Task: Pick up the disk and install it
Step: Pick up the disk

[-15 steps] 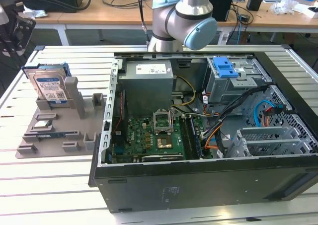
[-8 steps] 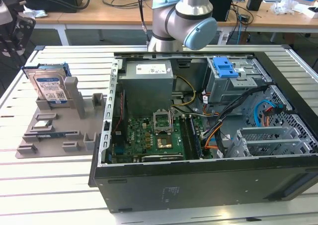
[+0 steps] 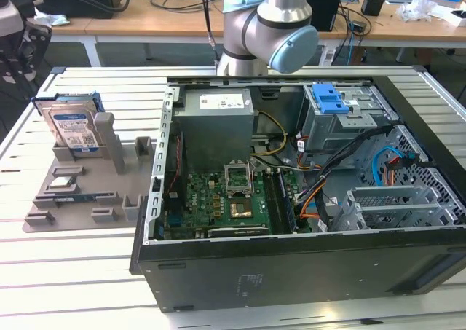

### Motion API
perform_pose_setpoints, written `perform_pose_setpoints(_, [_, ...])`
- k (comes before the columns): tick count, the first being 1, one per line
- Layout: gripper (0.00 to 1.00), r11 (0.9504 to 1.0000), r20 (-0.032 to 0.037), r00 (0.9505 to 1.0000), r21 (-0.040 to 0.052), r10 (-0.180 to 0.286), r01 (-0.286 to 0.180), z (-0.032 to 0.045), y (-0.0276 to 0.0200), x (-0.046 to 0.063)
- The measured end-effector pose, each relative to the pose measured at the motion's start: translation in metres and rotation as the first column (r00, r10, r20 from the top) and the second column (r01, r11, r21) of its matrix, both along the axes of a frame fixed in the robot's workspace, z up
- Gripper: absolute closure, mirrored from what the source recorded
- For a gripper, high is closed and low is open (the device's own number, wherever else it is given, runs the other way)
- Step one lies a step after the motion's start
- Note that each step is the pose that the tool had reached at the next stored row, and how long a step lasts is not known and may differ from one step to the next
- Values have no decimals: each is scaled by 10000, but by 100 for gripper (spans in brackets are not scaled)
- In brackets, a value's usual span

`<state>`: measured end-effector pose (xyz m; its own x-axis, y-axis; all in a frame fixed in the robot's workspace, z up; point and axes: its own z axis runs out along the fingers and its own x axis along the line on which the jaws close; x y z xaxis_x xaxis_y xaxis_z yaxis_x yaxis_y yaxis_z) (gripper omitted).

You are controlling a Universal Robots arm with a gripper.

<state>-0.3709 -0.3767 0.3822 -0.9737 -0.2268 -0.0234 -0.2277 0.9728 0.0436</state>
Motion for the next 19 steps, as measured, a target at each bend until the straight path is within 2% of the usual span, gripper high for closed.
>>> perform_pose_setpoints(1, [90, 9999, 0, 9999, 0, 111, -111, 0, 0, 0])
perform_pose_setpoints(2, [90, 9991, 0, 9991, 1, 422, -422, 0, 0, 0])
perform_pose_setpoints(5, [90, 9928, 0, 9928, -2, 1196, -1196, 0, 0, 0])
perform_pose_setpoints(9, [90, 9775, -1, 9775, -10, 2109, -2109, 0, 0, 0])
perform_pose_setpoints(11, [90, 9722, -1, 9722, -10, 2341, -2341, 0, 0, 0])
perform_pose_setpoints(13, [90, 9648, -2, 9648, -15, 2631, -2631, 0, 0, 0])
perform_pose_setpoints(16, [90, 9574, -4, 9574, -22, 2889, -2889, 0, 0, 0])
perform_pose_setpoints(17, [90, 9531, -5, 9531, -23, 3027, -3027, 0, 0, 0])
perform_pose_setpoints(19, [90, 9485, -5, 9485, -24, 3167, -3167, 0, 0, 0])
